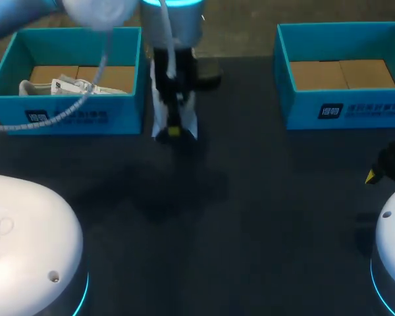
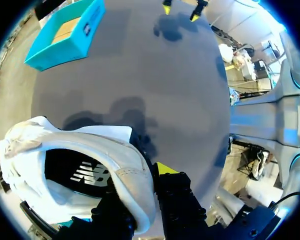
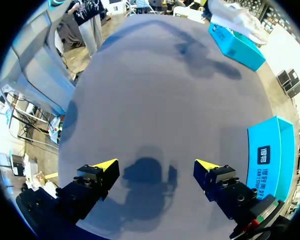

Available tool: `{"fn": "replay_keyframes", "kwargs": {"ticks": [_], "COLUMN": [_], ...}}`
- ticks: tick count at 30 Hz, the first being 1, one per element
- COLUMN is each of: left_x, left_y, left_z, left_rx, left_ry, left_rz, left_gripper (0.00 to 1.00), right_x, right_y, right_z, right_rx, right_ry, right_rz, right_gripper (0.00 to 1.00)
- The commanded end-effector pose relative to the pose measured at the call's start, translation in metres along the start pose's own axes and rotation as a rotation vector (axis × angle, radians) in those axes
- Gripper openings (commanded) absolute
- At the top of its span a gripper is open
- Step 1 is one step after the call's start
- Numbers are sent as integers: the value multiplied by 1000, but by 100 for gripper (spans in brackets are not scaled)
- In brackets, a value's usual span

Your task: Take the shoe out of the shoebox, open the shoe tongue, remove and reinsert the insole, then place the shoe into the shoebox

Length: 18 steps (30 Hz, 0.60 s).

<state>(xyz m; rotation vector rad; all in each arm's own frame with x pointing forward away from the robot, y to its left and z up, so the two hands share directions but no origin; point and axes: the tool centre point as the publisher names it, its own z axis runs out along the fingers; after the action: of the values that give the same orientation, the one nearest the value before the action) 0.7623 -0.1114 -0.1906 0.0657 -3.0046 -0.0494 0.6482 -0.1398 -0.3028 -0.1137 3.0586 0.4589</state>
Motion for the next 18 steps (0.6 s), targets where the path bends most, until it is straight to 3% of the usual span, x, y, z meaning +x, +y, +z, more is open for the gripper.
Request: {"fn": "replay_keyframes", "kwargs": {"ticks": [1,2,18], "left_x": [-23,-30,-30], "left_y": [30,36,36], "left_z": [-47,-53,-53], "left_rx": [10,13,13], "left_ry": [10,6,6], "left_rz": [-30,-50,-50], "left_gripper": [0,0,0], "right_x": [1,1,1], "right_y": [1,1,1], "right_z": [1,1,1], "right_rx": [5,5,5], "right_ry": [-2,-2,-2], "right_rz": [1,1,1], "right_gripper": [100,100,100]}}
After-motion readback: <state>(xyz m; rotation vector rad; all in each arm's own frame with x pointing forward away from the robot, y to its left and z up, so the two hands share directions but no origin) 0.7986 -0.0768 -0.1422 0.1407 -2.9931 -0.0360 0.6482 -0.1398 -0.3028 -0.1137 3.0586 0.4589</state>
